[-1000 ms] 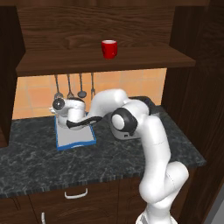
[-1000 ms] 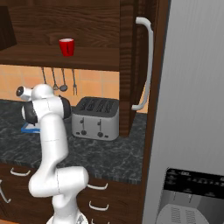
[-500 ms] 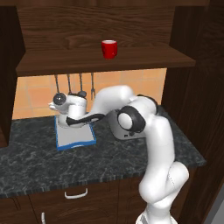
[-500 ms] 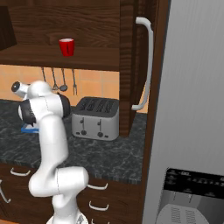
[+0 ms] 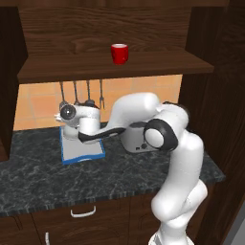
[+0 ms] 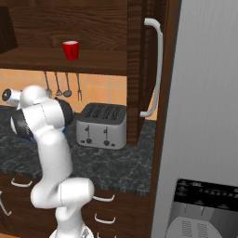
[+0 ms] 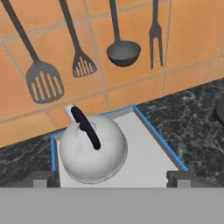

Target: Pick the kettle from the counter and place it on the tray. Then pick the mug from the cabinet and place it on the tray. Then close the cabinet doors.

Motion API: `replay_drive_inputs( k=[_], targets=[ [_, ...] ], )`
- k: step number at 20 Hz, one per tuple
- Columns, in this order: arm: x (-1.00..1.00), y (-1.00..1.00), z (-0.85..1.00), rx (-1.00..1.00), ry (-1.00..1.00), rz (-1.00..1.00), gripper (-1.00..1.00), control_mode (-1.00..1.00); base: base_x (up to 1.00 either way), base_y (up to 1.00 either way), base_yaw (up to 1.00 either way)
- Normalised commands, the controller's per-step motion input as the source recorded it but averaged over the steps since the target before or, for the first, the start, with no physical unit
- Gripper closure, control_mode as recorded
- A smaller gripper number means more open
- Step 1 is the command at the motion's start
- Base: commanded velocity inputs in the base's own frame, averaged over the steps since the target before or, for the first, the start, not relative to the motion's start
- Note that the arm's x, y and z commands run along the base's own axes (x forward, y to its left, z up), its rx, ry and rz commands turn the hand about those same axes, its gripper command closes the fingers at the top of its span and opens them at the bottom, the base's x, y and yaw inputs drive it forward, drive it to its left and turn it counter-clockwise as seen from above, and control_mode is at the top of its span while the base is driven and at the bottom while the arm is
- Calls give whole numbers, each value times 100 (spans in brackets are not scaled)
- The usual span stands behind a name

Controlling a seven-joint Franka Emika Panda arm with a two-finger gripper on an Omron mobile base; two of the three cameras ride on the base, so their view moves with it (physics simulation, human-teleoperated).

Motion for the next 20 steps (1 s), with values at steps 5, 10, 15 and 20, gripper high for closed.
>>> replay_drive_inputs(
  k=[5,10,15,20],
  targets=[
    [-64,-38,52,2,1,0,-100,-100,0,0,0],
    [-58,-30,68,4,0,0,-100,-100,0,0,0],
    [-58,-31,69,1,0,0,-100,-100,0,0,0],
    [-55,-40,61,0,0,4,-100,-100,0,0,0]
  ],
)
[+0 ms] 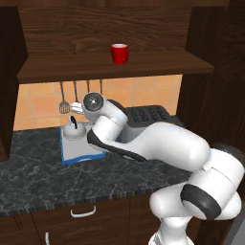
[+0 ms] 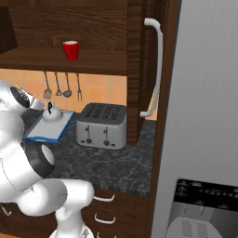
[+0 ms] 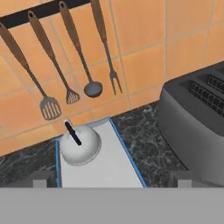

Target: Pick the kettle from the counter and place it on the tray. Then pick the mug from the cabinet and place it on the tray. Then close the cabinet doors.

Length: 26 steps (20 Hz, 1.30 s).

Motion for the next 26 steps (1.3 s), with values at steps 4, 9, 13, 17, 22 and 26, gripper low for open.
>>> replay_drive_inputs(
  k=[4,9,13,17,22,26],
  targets=[
    [-69,-51,55,-1,0,17,-100,-100,0,0,0],
    [-70,-47,51,-5,-1,30,-100,-100,0,0,0],
    [-64,-43,53,-4,0,31,-100,-100,0,0,0],
    [-52,-40,58,-1,0,14,-100,-100,0,0,0],
    [-37,-38,44,-6,-2,4,-100,-100,0,0,0],
    [-16,-34,48,-5,0,0,-100,-100,0,0,0]
  ],
)
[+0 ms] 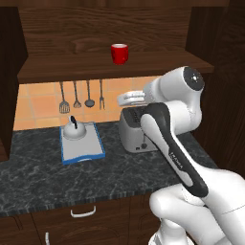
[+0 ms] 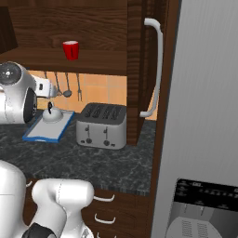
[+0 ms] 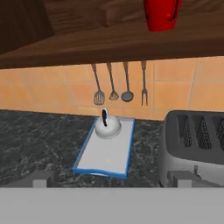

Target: Pick the kettle from the counter and place it on the tray. Then pick the mug from the cabinet and place it on the tray. Then close the cabinet doors.

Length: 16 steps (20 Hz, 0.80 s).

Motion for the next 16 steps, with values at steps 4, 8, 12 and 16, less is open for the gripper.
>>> replay_drive_inputs(
  k=[4,8,12,16],
  targets=[
    [-2,-33,57,-3,2,-4,-100,-100,0,0,0],
    [-1,-36,50,-5,-1,-1,-100,-100,0,0,0],
    [5,-41,41,-6,-14,0,-100,-100,0,0,0],
    [29,-31,36,-1,-19,0,-100,-100,0,0,0]
  ],
)
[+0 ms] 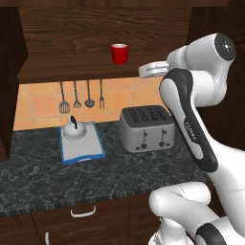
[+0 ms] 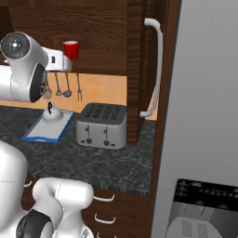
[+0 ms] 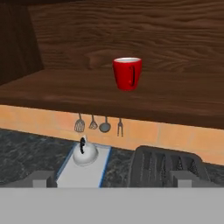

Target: Pick the kettle from the counter and place it on the tray. Then pick the mug from the cabinet and place it on the tray. Then close the cabinet doors.

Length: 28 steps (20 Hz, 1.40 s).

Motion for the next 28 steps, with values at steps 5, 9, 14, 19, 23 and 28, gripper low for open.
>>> replay_drive_inputs(
  k=[5,9,14,19,23,28],
  targets=[
    [50,-13,8,0,-15,-1,-100,-100,0,0,0],
    [68,-5,5,0,3,-6,-100,-100,0,0,0],
    [57,0,9,0,2,-7,-100,-100,0,0,0],
    [42,9,0,1,2,-4,-100,-100,0,0,0],
    [49,9,7,2,0,0,-100,-100,0,0,0],
    [39,7,0,2,1,0,-100,-100,0,0,0]
  ],
)
